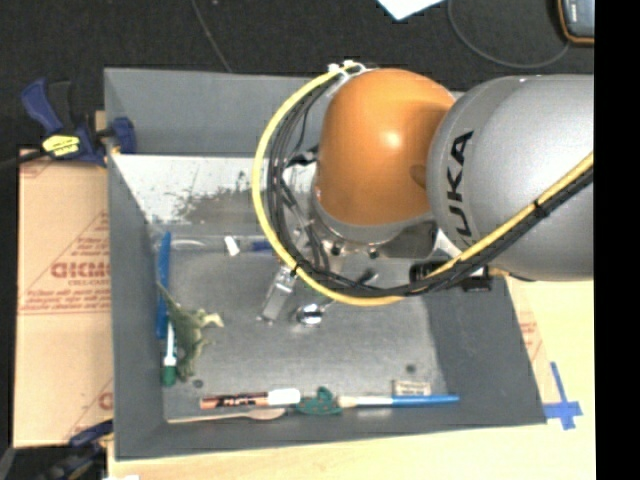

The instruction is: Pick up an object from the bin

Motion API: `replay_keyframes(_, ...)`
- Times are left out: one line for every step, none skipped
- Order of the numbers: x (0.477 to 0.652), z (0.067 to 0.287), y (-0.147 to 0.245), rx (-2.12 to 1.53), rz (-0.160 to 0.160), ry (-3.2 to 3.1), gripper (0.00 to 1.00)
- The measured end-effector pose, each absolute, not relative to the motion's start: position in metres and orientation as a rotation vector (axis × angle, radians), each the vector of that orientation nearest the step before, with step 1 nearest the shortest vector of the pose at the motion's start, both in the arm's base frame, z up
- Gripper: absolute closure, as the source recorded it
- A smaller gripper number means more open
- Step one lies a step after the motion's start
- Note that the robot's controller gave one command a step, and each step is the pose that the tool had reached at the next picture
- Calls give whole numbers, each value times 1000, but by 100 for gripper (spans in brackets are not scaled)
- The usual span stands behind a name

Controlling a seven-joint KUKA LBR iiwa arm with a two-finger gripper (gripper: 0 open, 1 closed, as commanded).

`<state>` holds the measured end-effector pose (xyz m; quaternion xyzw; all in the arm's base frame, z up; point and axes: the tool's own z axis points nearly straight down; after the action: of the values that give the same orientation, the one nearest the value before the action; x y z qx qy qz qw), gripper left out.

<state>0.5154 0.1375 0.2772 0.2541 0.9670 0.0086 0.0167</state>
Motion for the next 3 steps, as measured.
replay_keyframes(527, 216, 103, 79, 3, 3118, 100)
replay_keyframes(527, 216, 103, 80, 5, 3116, 100)
replay_keyframes(538, 215, 101, 34, 4, 3117, 100)
